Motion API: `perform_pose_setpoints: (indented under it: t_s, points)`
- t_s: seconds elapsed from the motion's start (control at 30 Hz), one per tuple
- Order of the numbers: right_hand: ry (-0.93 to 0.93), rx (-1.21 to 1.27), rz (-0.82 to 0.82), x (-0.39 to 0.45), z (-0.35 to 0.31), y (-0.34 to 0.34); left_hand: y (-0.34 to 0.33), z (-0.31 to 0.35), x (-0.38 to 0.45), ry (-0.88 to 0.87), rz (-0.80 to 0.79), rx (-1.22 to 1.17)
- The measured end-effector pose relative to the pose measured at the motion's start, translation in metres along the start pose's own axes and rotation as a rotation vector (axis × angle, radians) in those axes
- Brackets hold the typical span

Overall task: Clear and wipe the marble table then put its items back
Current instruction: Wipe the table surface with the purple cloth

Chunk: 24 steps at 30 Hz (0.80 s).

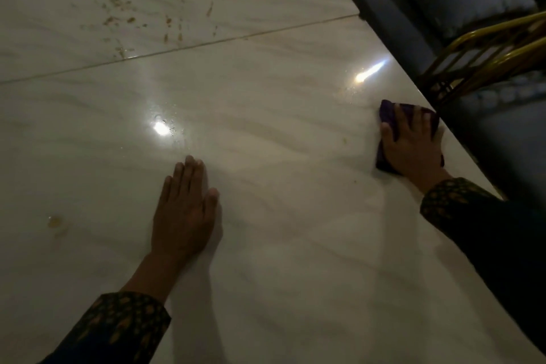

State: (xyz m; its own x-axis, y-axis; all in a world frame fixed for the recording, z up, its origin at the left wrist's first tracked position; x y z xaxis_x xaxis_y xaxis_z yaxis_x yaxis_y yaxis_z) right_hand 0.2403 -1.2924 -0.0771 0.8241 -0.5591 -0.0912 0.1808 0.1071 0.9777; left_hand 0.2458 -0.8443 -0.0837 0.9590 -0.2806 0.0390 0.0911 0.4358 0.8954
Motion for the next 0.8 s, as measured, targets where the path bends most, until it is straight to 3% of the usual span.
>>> perform_pose_setpoints:
  t_s: [0.13,0.33,0.47,0.53,0.63,0.8]
  points:
    - [0.089,0.016,0.079,-0.052,-0.048,0.005,0.003,0.002,0.004,-0.013,0.011,0.036]
    - [0.532,0.162,0.110,-0.210,-0.169,0.012,0.002,0.000,0.004,-0.008,-0.028,0.050]
    - [0.702,0.160,0.119,-0.251,-0.162,0.011,0.004,0.002,-0.006,-0.011,-0.056,0.006]
    - [0.682,0.135,0.157,-0.231,-0.137,0.007,0.007,0.003,-0.028,-0.051,-0.048,0.007]
    - [0.446,0.108,0.133,-0.176,-0.111,0.006,0.011,0.000,-0.072,-0.067,-0.077,-0.029]
    - [0.285,0.114,-0.007,-0.118,-0.152,0.028,0.025,-0.009,-0.125,-0.030,-0.035,-0.080]
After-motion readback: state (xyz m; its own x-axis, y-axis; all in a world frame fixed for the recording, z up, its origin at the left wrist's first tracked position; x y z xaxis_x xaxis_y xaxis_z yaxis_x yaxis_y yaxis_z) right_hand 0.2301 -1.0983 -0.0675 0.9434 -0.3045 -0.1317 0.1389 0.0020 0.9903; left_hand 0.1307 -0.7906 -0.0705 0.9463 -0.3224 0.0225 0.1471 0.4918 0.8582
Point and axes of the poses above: each hand's wrist, its own x-axis towards the middle knuckle, its own y-axis out of the back of the hand, z = x × y, the point moved 3 cm from there along x, towards the middle knuckle, and after that the axes turned 14 degrees about -x, right-handed, at the moved point
